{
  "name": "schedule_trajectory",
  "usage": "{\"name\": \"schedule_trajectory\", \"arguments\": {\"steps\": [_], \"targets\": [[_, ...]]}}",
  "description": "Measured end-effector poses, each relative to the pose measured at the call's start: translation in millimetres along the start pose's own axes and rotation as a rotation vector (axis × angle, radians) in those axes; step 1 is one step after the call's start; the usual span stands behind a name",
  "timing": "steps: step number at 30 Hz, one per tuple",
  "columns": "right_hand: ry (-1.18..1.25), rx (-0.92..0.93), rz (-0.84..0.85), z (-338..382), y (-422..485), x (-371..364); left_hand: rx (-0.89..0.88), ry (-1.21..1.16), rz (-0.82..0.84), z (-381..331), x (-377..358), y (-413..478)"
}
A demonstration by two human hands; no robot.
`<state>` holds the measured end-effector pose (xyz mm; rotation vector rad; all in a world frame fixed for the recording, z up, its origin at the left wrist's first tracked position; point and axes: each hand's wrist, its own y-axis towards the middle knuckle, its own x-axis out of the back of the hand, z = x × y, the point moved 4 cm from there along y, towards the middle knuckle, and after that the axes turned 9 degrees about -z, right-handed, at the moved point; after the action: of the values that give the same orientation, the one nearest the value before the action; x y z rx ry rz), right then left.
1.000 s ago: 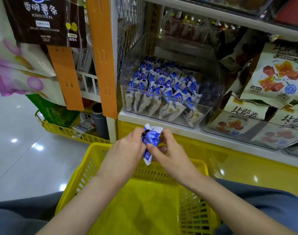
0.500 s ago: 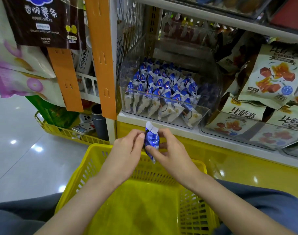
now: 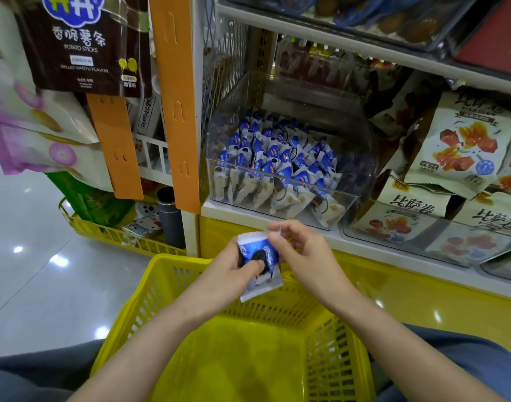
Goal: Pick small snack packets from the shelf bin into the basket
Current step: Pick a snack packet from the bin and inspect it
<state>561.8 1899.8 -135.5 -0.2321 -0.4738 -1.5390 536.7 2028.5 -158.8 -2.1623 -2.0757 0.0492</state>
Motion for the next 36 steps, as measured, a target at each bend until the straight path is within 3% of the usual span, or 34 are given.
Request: {"name": "schedule_trajectory", "arguments": {"steps": [8, 15, 21, 24, 29, 36], "targets": [[0.065, 0.051, -0.1, 22, 8, 20, -0.081, -0.145, 0.038, -14, 1, 1], [-0.502, 0.383, -0.067, 84, 64, 67, -0.125, -0.28, -0.133, -23, 15, 15], [-1.065, 0.067, 0.163, 59, 124, 79, -0.134, -0.38, -0.191, -29, 13, 30], [-1.201, -0.013, 0.295, 45, 136, 71, -0.116, -0.463, -0.189, -30, 9, 33], [-1.197, -0.085, 0.345, 32, 143, 62, -0.104, -0.47, -0.175, -30, 3, 38], [-1.0, -0.179, 0.145, 25, 146, 62, -0.091, -0.471, -0.2, -31, 7, 43]]}}
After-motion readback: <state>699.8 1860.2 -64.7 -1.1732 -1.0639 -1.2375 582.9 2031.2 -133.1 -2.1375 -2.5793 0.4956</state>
